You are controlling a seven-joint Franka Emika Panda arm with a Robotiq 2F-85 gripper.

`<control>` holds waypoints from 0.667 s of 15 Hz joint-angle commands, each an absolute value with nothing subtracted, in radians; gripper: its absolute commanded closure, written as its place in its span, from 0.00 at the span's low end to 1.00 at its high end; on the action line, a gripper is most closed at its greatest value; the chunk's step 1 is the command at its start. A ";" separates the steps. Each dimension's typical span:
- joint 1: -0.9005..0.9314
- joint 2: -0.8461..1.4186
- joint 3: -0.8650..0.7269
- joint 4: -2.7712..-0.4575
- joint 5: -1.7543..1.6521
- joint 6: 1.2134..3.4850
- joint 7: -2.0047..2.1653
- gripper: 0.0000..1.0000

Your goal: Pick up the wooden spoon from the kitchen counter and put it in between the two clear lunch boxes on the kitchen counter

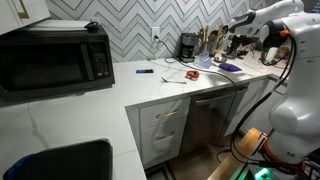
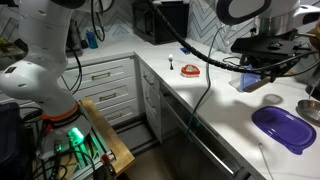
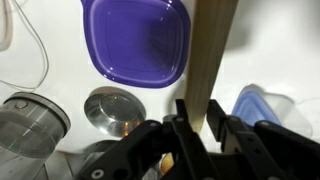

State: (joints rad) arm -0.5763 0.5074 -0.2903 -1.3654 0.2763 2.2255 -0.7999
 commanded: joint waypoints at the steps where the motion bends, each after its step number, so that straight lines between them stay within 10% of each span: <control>1: -0.604 0.431 -0.274 -1.474 0.301 2.131 -0.909 0.93; 10: -0.653 0.441 -0.211 -1.591 0.348 2.135 -0.876 0.93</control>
